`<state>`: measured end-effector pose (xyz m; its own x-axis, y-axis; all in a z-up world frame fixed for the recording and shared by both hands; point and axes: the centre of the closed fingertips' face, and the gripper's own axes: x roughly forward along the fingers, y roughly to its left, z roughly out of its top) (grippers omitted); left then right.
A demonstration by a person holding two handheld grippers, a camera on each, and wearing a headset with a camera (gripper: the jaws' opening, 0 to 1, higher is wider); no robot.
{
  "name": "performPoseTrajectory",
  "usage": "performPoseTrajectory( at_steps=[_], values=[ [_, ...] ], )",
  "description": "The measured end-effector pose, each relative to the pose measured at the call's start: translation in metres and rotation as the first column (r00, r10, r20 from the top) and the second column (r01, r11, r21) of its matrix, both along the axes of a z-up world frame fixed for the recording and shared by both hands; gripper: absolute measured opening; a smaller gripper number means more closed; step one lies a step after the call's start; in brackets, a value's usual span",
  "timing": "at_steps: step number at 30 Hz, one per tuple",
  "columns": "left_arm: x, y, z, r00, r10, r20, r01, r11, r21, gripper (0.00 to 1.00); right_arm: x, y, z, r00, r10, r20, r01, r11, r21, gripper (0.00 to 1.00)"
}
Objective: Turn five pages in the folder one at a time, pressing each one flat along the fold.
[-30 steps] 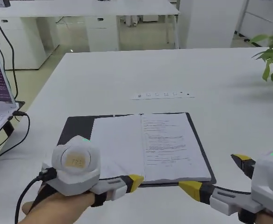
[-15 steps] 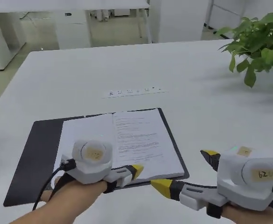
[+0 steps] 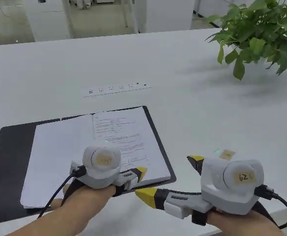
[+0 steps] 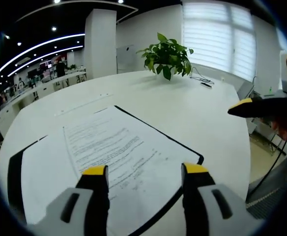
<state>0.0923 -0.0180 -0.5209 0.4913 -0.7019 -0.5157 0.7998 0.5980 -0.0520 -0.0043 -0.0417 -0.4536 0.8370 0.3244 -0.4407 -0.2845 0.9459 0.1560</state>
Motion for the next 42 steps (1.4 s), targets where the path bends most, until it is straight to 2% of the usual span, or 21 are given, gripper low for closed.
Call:
performPoseTrajectory(
  at_steps=[5, 9, 11, 12, 14, 15, 18, 30, 42],
  values=[
    [0.001, -0.011, -0.011, 1.0, 0.02, -0.013, -0.02, 1.0, -0.008, 0.6, -0.001, -0.01, -0.003, 1.0, -0.02, -0.007, 0.02, 1.0, 0.011, 0.94],
    [0.001, -0.014, -0.02, 0.999, 0.028, -0.019, -0.028, 1.0, 0.001, 0.61, -0.001, -0.017, -0.005, 0.999, -0.046, -0.015, 0.046, 0.998, 0.035, 0.92],
    [0.002, -0.013, -0.024, 0.998, 0.048, -0.033, -0.048, 0.999, 0.003, 0.61, -0.001, -0.018, -0.007, 0.999, -0.049, -0.015, 0.05, 0.998, 0.039, 0.92],
    [0.002, -0.013, -0.024, 0.998, 0.051, -0.023, -0.051, 0.999, 0.004, 0.6, -0.001, -0.019, -0.008, 0.998, -0.052, -0.019, 0.052, 0.998, 0.039, 0.92],
    [0.003, -0.011, -0.026, 0.999, 0.05, 0.015, -0.051, 0.998, 0.033, 0.57, -0.002, -0.02, -0.01, 0.998, -0.053, -0.024, 0.054, 0.998, 0.042, 0.92],
    [0.003, -0.012, -0.026, 0.999, 0.052, 0.011, -0.052, 0.998, 0.023, 0.57, -0.002, -0.02, -0.011, 0.998, -0.054, -0.027, 0.055, 0.998, 0.043, 0.92],
    [0.003, -0.011, -0.026, 0.998, 0.051, 0.029, -0.052, 0.998, 0.029, 0.57, -0.002, -0.02, -0.014, 0.998, -0.054, -0.03, 0.056, 0.997, 0.05, 0.91],
    [0.005, -0.01, -0.027, 0.998, 0.062, 0.034, -0.061, 0.998, -0.01, 0.55, -0.001, -0.024, -0.019, 0.996, -0.072, -0.043, 0.074, 0.995, 0.064, 0.91],
    [0.007, -0.008, -0.028, 0.997, 0.06, 0.037, -0.06, 0.998, -0.014, 0.5, -0.002, -0.025, -0.02, 0.995, -0.083, -0.046, 0.086, 0.994, 0.073, 0.91]
  ],
)
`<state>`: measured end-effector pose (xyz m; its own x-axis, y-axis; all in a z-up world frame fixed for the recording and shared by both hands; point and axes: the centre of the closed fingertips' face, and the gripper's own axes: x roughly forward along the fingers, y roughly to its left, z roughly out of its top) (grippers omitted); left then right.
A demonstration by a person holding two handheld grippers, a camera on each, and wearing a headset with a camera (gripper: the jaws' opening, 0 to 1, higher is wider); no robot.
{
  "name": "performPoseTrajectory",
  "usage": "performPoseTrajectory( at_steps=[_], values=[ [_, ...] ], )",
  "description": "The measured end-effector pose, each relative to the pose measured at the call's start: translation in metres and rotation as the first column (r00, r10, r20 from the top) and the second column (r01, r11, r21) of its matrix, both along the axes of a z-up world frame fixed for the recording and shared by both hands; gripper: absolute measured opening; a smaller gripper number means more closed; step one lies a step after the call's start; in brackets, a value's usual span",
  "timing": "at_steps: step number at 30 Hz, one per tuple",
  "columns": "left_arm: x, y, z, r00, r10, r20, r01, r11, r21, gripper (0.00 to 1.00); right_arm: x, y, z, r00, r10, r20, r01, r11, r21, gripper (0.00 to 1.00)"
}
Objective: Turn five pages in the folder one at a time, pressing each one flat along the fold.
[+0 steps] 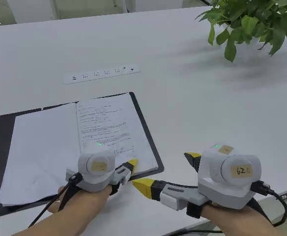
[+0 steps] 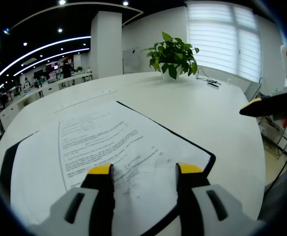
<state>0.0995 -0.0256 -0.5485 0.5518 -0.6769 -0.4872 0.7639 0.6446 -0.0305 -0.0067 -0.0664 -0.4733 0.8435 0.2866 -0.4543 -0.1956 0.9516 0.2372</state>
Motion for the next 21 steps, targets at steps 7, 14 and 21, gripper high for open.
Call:
performPoseTrajectory(
  at_steps=[7, 14, 21],
  values=[
    [0.0, 0.001, 0.0, 1.0, 0.003, 0.011, -0.003, 1.0, -0.011, 0.44, -0.002, 0.0, 0.0, 1.0, -0.006, -0.002, 0.006, 1.0, 0.003, 0.91],
    [0.008, 0.007, 0.001, 1.0, 0.025, 0.008, -0.025, 1.0, -0.006, 0.28, -0.003, 0.0, -0.001, 1.0, -0.01, -0.005, 0.01, 1.0, 0.007, 0.9],
    [0.016, 0.014, 0.001, 0.999, 0.044, -0.002, -0.044, 0.999, 0.026, 0.1, -0.003, 0.0, -0.003, 1.0, -0.013, -0.012, 0.013, 1.0, 0.009, 0.9]
  ],
)
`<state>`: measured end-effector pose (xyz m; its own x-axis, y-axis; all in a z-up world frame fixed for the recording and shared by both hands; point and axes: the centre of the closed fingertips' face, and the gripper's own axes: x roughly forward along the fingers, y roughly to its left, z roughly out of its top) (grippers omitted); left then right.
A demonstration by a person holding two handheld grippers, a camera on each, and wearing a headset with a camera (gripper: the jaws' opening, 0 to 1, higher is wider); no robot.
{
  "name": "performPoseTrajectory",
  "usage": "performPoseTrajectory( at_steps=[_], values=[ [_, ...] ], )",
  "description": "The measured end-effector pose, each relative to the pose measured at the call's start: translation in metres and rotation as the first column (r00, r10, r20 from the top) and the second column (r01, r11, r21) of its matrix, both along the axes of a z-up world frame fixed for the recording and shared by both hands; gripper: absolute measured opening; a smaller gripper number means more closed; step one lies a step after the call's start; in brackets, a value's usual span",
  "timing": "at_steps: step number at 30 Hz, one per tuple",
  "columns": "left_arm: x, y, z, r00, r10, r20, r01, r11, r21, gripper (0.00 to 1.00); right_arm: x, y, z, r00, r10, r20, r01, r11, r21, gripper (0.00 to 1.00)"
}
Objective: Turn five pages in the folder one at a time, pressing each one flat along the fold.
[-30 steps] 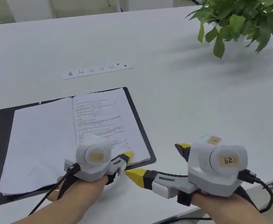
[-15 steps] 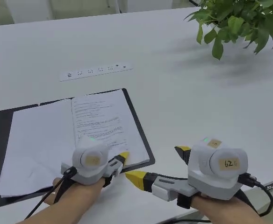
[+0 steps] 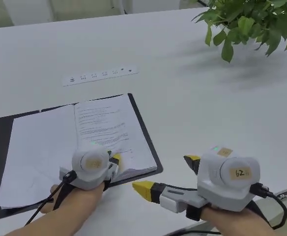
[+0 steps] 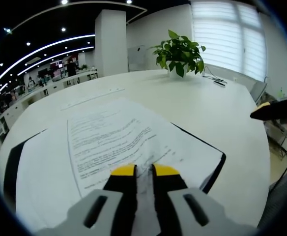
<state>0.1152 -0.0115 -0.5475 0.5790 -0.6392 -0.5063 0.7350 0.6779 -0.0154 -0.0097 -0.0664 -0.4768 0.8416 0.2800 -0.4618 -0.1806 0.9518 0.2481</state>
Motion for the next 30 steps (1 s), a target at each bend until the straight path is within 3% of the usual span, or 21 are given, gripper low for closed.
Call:
performPoseTrajectory(
  at_steps=[1, 3, 6, 10, 12, 16, 19, 22, 24, 26, 28, 29, 30],
  values=[
    [0.0, 0.001, 0.0, 1.0, 0.012, -0.018, -0.013, 1.0, -0.017, 0.1, 0.001, 0.0, 0.0, 1.0, 0.002, -0.002, -0.002, 1.0, 0.001, 0.89],
    [0.0, 0.001, 0.0, 1.0, 0.018, -0.023, -0.018, 1.0, -0.024, 0.1, 0.003, -0.001, 0.001, 1.0, 0.004, -0.002, -0.004, 1.0, 0.004, 0.88],
    [0.0, 0.001, 0.0, 0.999, 0.027, -0.038, -0.029, 0.999, -0.041, 0.09, 0.012, -0.003, 0.004, 1.0, -0.014, -0.007, 0.015, 0.999, 0.05, 0.83],
    [0.002, 0.002, 0.0, 0.998, 0.038, -0.058, -0.042, 0.997, -0.062, 0.07, 0.019, -0.003, 0.001, 0.999, -0.027, -0.042, 0.032, 0.994, 0.107, 0.7],
    [0.002, 0.003, 0.0, 0.997, 0.041, -0.065, -0.046, 0.996, -0.072, 0.07, 0.02, 0.002, -0.006, 0.995, -0.032, -0.097, 0.048, 0.984, 0.169, 0.62],
    [0.001, 0.002, -0.001, 0.997, 0.041, -0.065, -0.046, 0.996, -0.077, 0.07, 0.026, 0.013, -0.01, 0.986, -0.045, -0.162, 0.095, 0.945, 0.312, 0.49],
    [0.001, 0.002, 0.0, 0.997, 0.04, -0.062, -0.045, 0.996, -0.078, 0.07, 0.03, 0.02, -0.012, 0.98, -0.055, -0.193, 0.125, 0.918, 0.377, 0.43],
    [0.002, 0.002, 0.0, 0.997, 0.038, -0.06, -0.043, 0.996, -0.079, 0.07, 0.034, 0.03, -0.015, 0.964, -0.063, -0.259, 0.187, 0.852, 0.489, 0.38],
    [0.002, 0.002, 0.0, 0.997, 0.039, -0.061, -0.044, 0.996, -0.081, 0.07, 0.035, 0.034, -0.018, 0.958, -0.056, -0.28, 0.199, 0.836, 0.512, 0.36],
    [0.002, 0.002, 0.0, 0.997, 0.038, -0.06, -0.043, 0.996, -0.082, 0.07, 0.038, 0.036, -0.022, 0.957, -0.054, -0.285, 0.201, 0.833, 0.516, 0.33],
    [0.002, 0.002, 0.0, 0.998, 0.037, -0.06, -0.042, 0.996, -0.083, 0.07, 0.039, 0.042, -0.026, 0.95, -0.053, -0.308, 0.22, 0.812, 0.54, 0.3],
    [0.002, 0.002, 0.0, 0.998, 0.037, -0.059, -0.042, 0.996, -0.084, 0.07, 0.04, 0.044, -0.027, 0.946, -0.056, -0.318, 0.235, 0.795, 0.559, 0.3],
    [0.002, 0.002, -0.001, 0.997, 0.038, -0.06, -0.043, 0.995, -0.085, 0.07, 0.04, 0.047, -0.029, 0.937, -0.057, -0.346, 0.265, 0.761, 0.592, 0.3]
  ],
)
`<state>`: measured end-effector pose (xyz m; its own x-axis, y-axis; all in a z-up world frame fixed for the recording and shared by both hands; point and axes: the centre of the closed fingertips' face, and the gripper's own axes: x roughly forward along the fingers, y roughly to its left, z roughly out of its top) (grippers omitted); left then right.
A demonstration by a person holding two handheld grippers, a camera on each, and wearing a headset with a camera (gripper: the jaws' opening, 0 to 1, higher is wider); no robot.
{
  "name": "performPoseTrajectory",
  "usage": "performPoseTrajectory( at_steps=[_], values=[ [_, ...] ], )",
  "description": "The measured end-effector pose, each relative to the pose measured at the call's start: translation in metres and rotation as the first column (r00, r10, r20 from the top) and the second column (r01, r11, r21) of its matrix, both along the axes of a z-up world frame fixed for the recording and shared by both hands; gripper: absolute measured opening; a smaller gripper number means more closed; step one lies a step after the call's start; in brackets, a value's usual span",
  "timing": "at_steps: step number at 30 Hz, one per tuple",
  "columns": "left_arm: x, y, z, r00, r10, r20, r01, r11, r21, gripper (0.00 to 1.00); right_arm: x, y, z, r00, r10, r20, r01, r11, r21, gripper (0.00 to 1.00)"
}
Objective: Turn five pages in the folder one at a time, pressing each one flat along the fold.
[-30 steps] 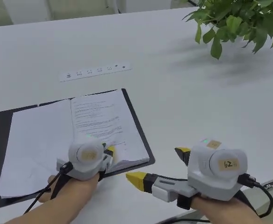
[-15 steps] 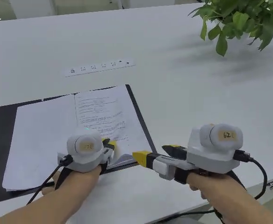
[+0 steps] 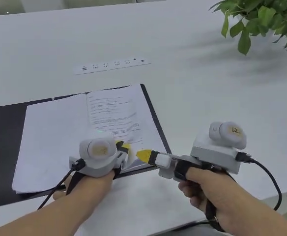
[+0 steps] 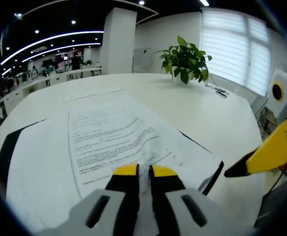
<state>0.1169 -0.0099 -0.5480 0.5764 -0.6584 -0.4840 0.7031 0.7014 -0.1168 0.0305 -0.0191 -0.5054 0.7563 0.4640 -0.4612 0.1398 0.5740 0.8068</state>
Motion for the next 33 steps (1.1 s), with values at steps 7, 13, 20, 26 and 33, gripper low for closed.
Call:
performPoseTrajectory(
  at_steps=[7, 13, 20, 26, 33],
  values=[
    [0.0, 0.0, 0.0, 1.0, -0.002, -0.002, 0.002, 1.0, -0.004, 0.07, 0.01, -0.003, -0.007, 0.981, -0.168, -0.093, 0.185, 0.957, 0.224, 0.27],
    [0.0, 0.0, 0.0, 1.0, 0.0, -0.003, -0.001, 1.0, -0.006, 0.07, 0.013, -0.003, -0.012, 0.971, -0.204, -0.128, 0.233, 0.932, 0.276, 0.26],
    [0.0, 0.0, 0.0, 1.0, -0.001, -0.005, 0.001, 1.0, -0.008, 0.07, 0.017, -0.004, -0.015, 0.956, -0.244, -0.162, 0.284, 0.905, 0.315, 0.22],
    [0.0, 0.0, 0.0, 1.0, 0.0, -0.006, 0.0, 1.0, -0.008, 0.07, 0.019, -0.005, -0.018, 0.948, -0.26, -0.183, 0.308, 0.893, 0.328, 0.19],
    [0.0, 0.0, 0.0, 1.0, 0.001, -0.008, -0.002, 1.0, -0.011, 0.07, 0.022, -0.01, -0.03, 0.929, -0.296, -0.222, 0.356, 0.88, 0.315, 0.09]
  ],
)
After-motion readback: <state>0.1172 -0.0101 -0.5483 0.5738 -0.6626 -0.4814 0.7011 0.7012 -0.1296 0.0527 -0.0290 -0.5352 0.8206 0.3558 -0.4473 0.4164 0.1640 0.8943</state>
